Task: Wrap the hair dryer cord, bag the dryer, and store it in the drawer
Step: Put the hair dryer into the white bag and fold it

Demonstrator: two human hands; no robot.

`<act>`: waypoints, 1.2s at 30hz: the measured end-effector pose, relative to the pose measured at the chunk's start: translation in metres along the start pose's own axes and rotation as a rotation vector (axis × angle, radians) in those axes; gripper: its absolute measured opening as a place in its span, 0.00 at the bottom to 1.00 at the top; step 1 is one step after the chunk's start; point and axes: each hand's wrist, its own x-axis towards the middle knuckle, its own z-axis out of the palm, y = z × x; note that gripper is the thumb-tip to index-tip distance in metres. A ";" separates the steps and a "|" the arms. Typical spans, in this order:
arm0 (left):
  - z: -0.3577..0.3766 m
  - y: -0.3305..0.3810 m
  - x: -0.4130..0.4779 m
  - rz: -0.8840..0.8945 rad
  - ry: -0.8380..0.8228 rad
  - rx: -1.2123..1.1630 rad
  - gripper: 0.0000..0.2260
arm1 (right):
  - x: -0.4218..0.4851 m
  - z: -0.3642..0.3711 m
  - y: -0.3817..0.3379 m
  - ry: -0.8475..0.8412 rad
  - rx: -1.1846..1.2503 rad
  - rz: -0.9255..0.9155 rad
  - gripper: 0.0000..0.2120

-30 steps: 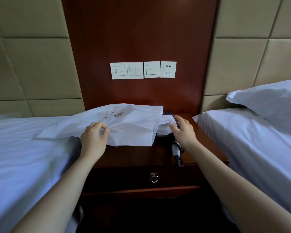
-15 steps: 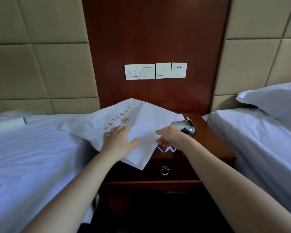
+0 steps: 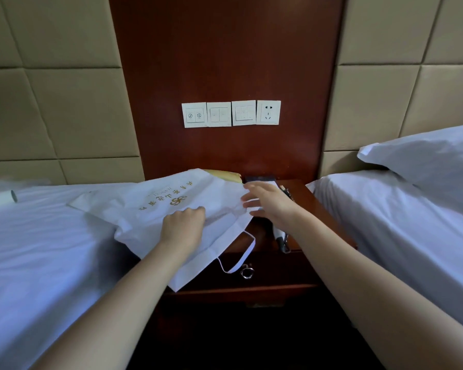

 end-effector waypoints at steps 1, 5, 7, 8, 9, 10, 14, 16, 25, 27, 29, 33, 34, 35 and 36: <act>0.000 -0.006 0.004 -0.018 0.016 -0.108 0.07 | 0.004 0.000 0.005 0.110 0.048 -0.053 0.15; -0.006 -0.030 0.023 -0.158 0.068 -0.488 0.08 | 0.015 0.002 0.019 0.350 0.066 -0.193 0.13; -0.010 -0.039 0.028 -0.213 0.148 -0.577 0.09 | 0.021 0.012 0.028 0.226 -0.002 -0.226 0.12; -0.012 -0.043 0.030 -0.229 0.191 -0.605 0.08 | 0.025 0.018 0.033 0.143 -0.126 -0.257 0.12; -0.013 -0.046 0.031 -0.242 0.229 -0.626 0.08 | 0.031 0.024 0.038 0.065 -0.288 -0.287 0.13; -0.013 -0.050 0.031 -0.254 0.262 -0.649 0.07 | 0.038 0.030 0.043 -0.004 -0.452 -0.321 0.13; -0.022 -0.061 0.029 -0.223 0.326 -0.764 0.06 | 0.059 0.057 0.045 -0.240 -0.947 -0.324 0.20; -0.029 -0.068 0.029 -0.179 0.332 -0.764 0.07 | 0.067 0.068 0.044 -0.324 -1.129 -0.292 0.22; -0.046 -0.110 0.052 -0.328 0.688 -0.947 0.10 | 0.054 0.075 0.052 -0.510 -1.209 -0.005 0.25; -0.049 -0.111 0.056 -0.376 0.710 -0.951 0.10 | 0.050 0.074 0.040 -0.509 -1.172 0.018 0.26; -0.052 -0.109 0.059 -0.411 0.657 -0.934 0.09 | 0.049 0.074 0.028 -0.508 -1.148 0.033 0.27; -0.052 -0.107 0.064 -0.418 0.302 -0.983 0.11 | 0.043 0.067 0.011 -0.500 -0.978 -0.058 0.21; -0.052 -0.106 0.063 -0.380 0.204 -1.006 0.15 | 0.039 0.062 0.009 -0.481 -0.899 -0.108 0.20; -0.053 -0.105 0.062 -0.332 0.126 -1.011 0.17 | 0.033 0.055 0.008 -0.455 -0.816 -0.151 0.18; -0.054 -0.102 0.059 -0.275 0.066 -0.995 0.18 | 0.027 0.046 0.008 -0.422 -0.735 -0.188 0.17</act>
